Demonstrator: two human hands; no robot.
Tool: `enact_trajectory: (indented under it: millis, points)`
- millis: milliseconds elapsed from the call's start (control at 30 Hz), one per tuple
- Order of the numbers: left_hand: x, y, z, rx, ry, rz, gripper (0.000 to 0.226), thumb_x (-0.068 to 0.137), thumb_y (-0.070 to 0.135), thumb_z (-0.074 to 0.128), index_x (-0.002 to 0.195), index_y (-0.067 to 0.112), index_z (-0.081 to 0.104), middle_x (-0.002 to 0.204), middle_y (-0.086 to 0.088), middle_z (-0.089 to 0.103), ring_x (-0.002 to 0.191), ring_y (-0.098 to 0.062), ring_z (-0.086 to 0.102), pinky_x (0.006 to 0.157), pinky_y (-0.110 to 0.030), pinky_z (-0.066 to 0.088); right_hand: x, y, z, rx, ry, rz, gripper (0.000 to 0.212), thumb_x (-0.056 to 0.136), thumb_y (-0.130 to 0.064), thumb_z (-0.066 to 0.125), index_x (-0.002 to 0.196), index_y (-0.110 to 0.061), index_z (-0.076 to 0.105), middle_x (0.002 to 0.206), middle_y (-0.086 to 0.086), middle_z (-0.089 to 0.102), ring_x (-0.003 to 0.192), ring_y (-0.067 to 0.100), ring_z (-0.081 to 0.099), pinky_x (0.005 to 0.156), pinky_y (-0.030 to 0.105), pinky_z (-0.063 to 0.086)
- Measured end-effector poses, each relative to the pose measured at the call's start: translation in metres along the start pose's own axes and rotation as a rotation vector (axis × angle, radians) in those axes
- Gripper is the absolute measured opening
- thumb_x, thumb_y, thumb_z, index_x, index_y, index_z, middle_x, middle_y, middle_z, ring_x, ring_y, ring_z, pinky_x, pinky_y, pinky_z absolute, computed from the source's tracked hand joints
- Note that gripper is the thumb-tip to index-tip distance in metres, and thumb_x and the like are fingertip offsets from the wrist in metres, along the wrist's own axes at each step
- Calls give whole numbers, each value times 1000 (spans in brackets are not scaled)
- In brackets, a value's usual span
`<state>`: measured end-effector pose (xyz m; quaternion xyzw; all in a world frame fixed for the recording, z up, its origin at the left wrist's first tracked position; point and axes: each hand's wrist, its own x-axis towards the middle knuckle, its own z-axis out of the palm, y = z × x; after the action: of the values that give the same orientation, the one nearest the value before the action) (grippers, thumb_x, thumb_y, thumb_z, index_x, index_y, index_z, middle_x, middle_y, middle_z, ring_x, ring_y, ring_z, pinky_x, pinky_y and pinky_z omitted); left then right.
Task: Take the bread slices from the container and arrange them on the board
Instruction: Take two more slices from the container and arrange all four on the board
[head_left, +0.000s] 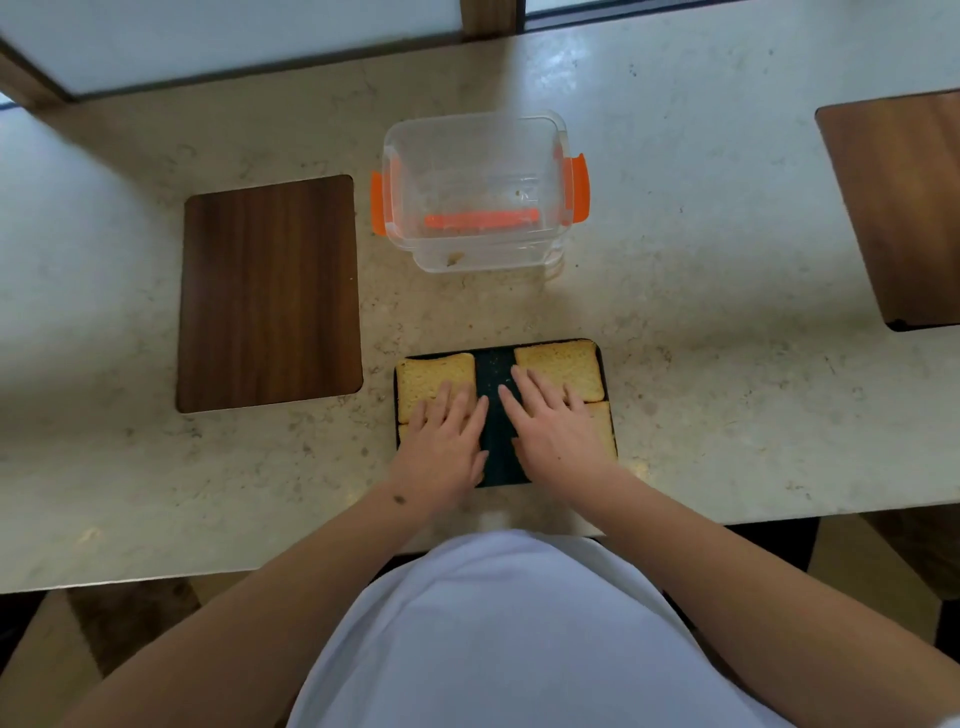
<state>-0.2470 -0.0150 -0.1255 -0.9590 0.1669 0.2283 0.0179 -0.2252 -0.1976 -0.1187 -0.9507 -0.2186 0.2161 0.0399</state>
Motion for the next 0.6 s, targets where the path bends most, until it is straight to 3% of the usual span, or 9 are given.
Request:
enact_trajectory:
  millis: [133, 233, 333, 400, 500, 600]
  points:
    - [3, -5, 7, 13, -23, 0, 69, 102, 51, 30, 159, 19, 9, 168, -13, -2, 153, -37, -5, 121, -57, 14, 7, 7, 1, -57, -44, 1, 71, 102, -31, 46, 162, -13, 12, 171, 9, 1, 156, 26, 0, 123, 56, 12]
    - [3, -3, 6, 17, -26, -15, 69, 101, 52, 30, 159, 19, 12, 168, -13, -2, 153, -37, -3, 120, -58, 17, 6, 10, 2, -80, -40, 4, 70, 102, -35, 44, 161, -12, 15, 171, 9, 3, 156, 26, 2, 123, 56, 14]
    - [1, -1, 0, -124, 31, -74, 69, 100, 51, 35, 159, 20, 15, 167, -13, 7, 152, -37, 5, 119, -56, 22, 6, 6, -4, -54, -22, 23, 71, 100, -35, 49, 159, -9, 22, 170, 10, 11, 155, 28, 9, 122, 56, 18]
    - [-2, 1, -6, -393, 172, -216, 65, 99, 45, 44, 154, 15, 27, 160, -16, 28, 145, -34, 25, 114, -47, 33, 5, -1, -9, 22, 68, 25, 64, 97, -31, 54, 154, -8, 36, 165, 12, 28, 151, 31, 23, 118, 53, 28]
    - [-9, -8, -13, -815, 319, -552, 47, 93, 29, 55, 134, 9, 45, 134, -11, 48, 120, -22, 42, 95, -34, 39, 12, -19, -11, 283, 213, 85, 49, 94, -25, 58, 141, -10, 53, 143, 9, 53, 130, 28, 47, 103, 42, 46]
    - [-15, -22, -17, -903, 298, -723, 37, 89, 24, 55, 122, 7, 54, 121, -10, 52, 114, -27, 47, 96, -45, 43, 33, -39, -15, 744, 48, 323, 50, 96, -21, 58, 144, -10, 48, 138, 8, 51, 117, 22, 55, 92, 36, 50]
